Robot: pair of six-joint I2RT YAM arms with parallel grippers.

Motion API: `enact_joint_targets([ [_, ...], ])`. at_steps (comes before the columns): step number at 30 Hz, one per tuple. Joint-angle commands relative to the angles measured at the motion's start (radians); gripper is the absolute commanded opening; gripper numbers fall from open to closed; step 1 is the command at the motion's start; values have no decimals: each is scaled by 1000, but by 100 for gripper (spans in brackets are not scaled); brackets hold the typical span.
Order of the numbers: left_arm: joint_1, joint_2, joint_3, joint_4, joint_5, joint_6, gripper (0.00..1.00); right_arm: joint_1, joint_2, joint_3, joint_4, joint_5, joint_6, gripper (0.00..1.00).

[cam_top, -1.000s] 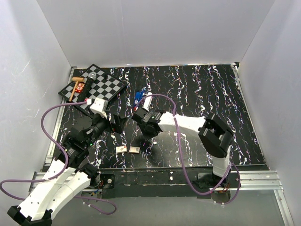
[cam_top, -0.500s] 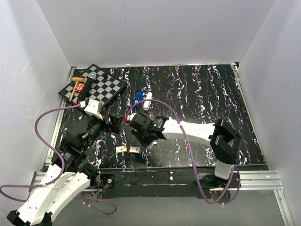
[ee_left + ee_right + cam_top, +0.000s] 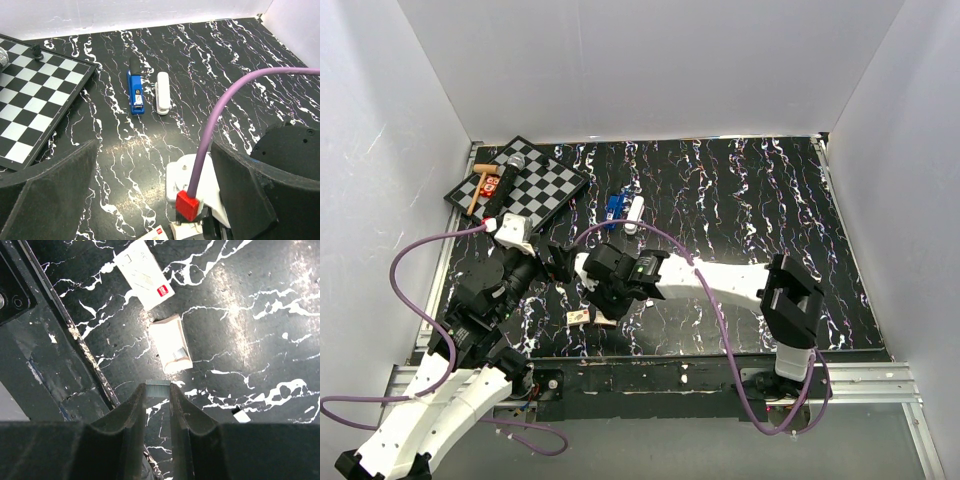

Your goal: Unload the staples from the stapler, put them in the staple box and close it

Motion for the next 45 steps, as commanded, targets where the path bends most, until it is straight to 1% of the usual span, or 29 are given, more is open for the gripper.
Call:
enact_joint_targets([
  [1,5,-6,-7,9,-27,-1,98,6,38,55,18,-54,-88,20],
  [9,5,-18,-9,13,-44,-1,98,9,98,90,9,-60,-102,20],
  [11,5,-18,-9,13,-45,-1,98,9,111,98,5,-60,-134,21],
  [27,5,-21,-10,13,-45,2,98,17,171,120,20,-81,-130,22],
  [45,5,-26,-10,13,-44,4,98,19,194,146,28,-23,-127,22],
])
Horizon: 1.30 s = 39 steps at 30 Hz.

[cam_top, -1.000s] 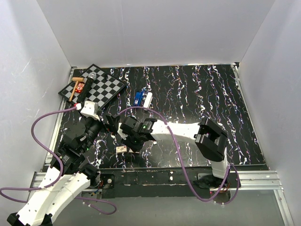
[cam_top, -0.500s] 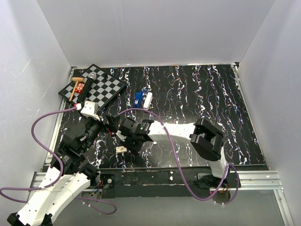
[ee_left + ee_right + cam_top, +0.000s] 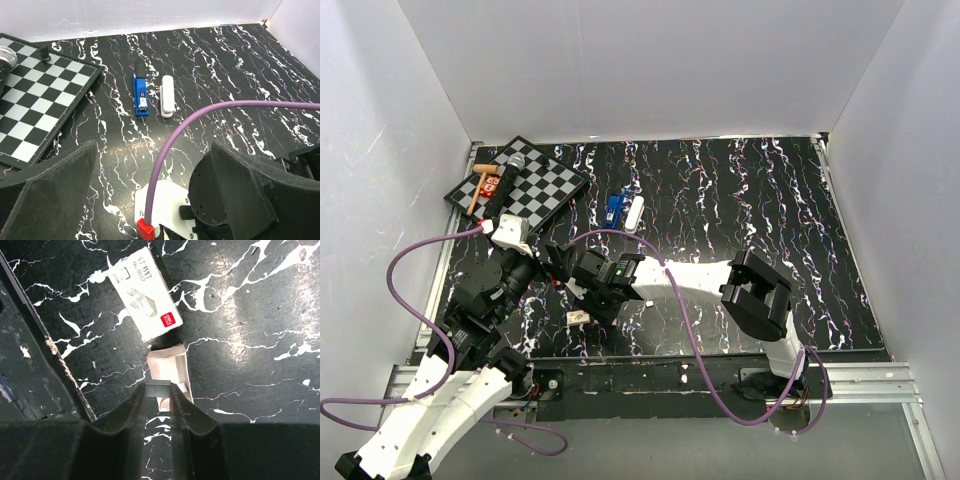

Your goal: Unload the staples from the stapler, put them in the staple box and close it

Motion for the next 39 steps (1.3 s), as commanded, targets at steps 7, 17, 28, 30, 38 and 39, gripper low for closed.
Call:
enact_joint_targets([
  [7,5,-9,-6,11,-14,4,98,4,11,50,28,53,-2,22],
  [17,3,-10,-8,11,-14,4,98,4,23,55,28,67,4,27],
  [28,5,-12,-6,11,-12,4,98,4,18,56,25,61,4,36],
  [30,5,-13,-6,11,-12,4,98,4,15,56,25,58,4,37],
  [38,3,-13,-9,11,-14,4,98,6,-11,55,25,58,30,40],
  [39,5,-13,-6,11,-14,4,98,4,-23,47,24,69,32,40],
])
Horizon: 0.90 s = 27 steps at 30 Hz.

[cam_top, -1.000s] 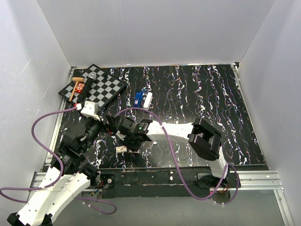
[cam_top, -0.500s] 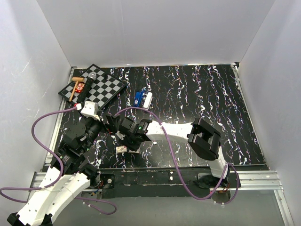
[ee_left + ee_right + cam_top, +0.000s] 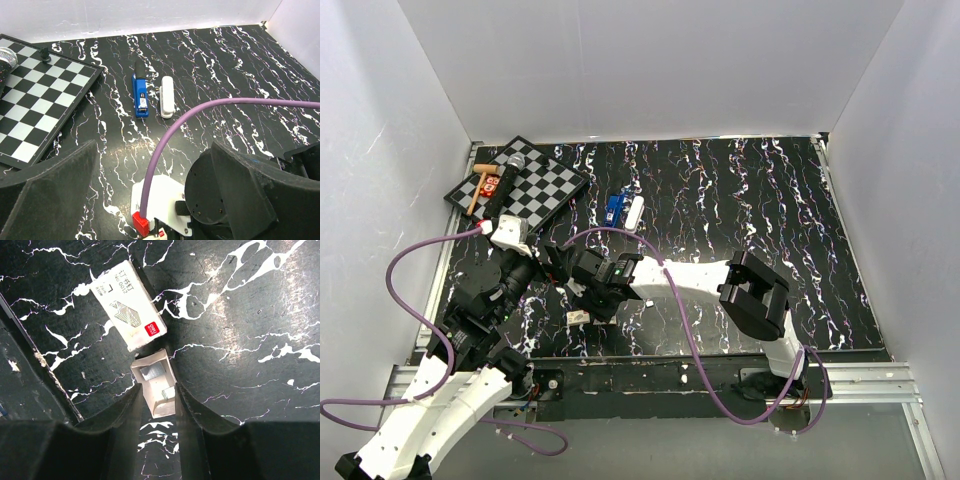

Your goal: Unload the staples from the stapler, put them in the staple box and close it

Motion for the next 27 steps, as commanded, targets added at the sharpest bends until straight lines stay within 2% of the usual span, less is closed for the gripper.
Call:
enact_joint_targets([
  [1,5,-5,-6,11,-14,4,98,4,-53,26,11,13,17,41],
  [6,3,-5,-5,11,-14,4,98,-3,-143,-21,10,103,43,44],
  [16,5,-4,-6,11,-15,4,98,-104,-280,-144,-50,225,258,52],
  [21,3,-4,-6,12,-15,4,98,-164,-274,-185,-111,297,382,55],
  [27,5,-4,-6,12,-17,4,98,-183,-263,-221,-119,271,493,58],
])
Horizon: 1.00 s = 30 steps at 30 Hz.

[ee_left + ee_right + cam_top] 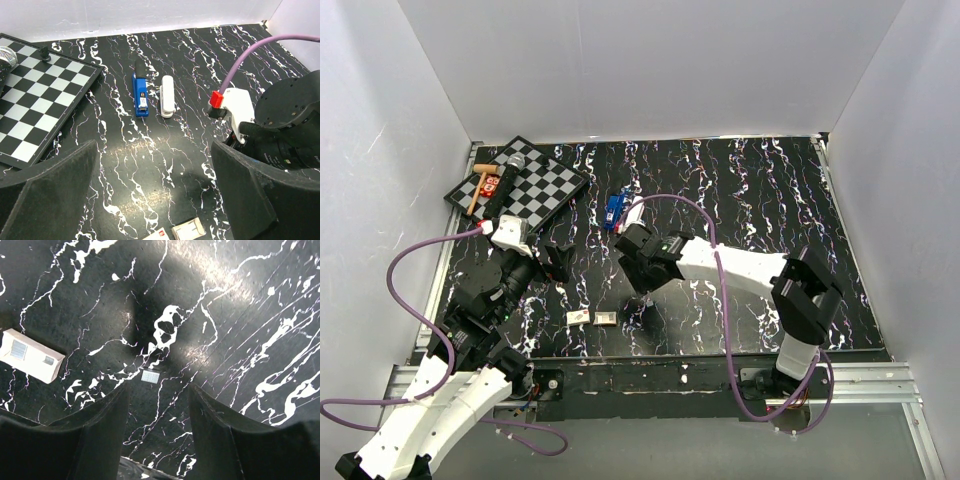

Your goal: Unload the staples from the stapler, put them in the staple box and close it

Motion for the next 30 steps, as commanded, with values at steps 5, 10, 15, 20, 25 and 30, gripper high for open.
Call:
enact_joint_targets([
  [5,5,-5,-3,10,-17,4,98,0,55,-3,-41,-15,159,59],
  [10,5,-7,-2,10,-20,4,98,-2,87,-2,-38,-48,184,59],
  [15,5,-5,-2,10,-20,2,98,-5,107,-6,-34,-73,188,59],
  [20,5,-7,-2,10,-23,4,98,-11,119,-7,-35,-81,188,57],
  [25,3,-5,-2,10,-23,4,98,-26,130,-15,-23,-105,190,54],
  [30,5,-4,-2,10,-23,5,98,-40,132,-30,-9,-130,193,50],
])
